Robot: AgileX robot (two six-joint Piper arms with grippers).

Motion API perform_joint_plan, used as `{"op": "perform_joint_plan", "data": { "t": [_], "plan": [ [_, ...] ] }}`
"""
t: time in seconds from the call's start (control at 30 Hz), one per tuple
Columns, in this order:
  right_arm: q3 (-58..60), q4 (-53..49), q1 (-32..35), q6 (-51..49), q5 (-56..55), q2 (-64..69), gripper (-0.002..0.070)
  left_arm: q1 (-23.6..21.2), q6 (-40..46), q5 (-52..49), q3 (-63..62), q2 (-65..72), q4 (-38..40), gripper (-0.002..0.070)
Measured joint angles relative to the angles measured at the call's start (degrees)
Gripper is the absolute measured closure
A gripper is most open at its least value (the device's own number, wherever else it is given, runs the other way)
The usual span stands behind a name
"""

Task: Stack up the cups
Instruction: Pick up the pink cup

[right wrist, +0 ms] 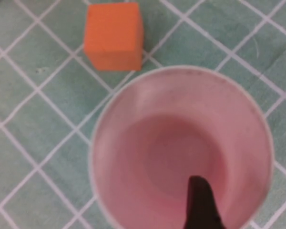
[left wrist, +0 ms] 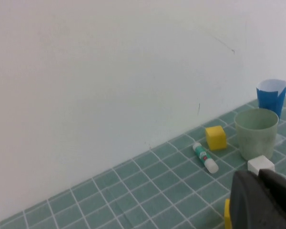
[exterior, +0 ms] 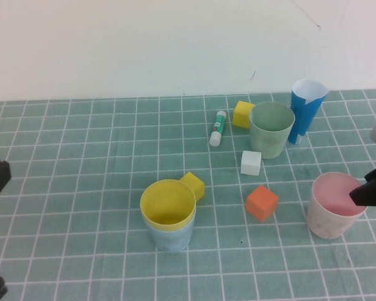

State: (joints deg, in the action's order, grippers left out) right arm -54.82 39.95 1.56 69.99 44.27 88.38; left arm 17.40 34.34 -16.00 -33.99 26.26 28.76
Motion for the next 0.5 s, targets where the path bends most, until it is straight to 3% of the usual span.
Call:
{"op": "perform_joint_plan", "data": {
  "t": [0.17,0.37,0.5],
  "plan": [
    [0.0,1.91,0.0,0.55,-1.45,3.12,0.0337,0.0,0.05,0.95,0.14,-1.61,-0.35,0.0673],
    [-1.46,10.07,0.0,5.22,-0.16,4.33,0.0601,0.0,0.14,0.95,0.22,-1.77,-2.82,0.0673],
    [-4.91,13.06,0.0,7.26,2.73,4.33,0.0663,0.0,0.28,0.95,0.22,-1.77,-4.69,0.0673]
  ]
}}
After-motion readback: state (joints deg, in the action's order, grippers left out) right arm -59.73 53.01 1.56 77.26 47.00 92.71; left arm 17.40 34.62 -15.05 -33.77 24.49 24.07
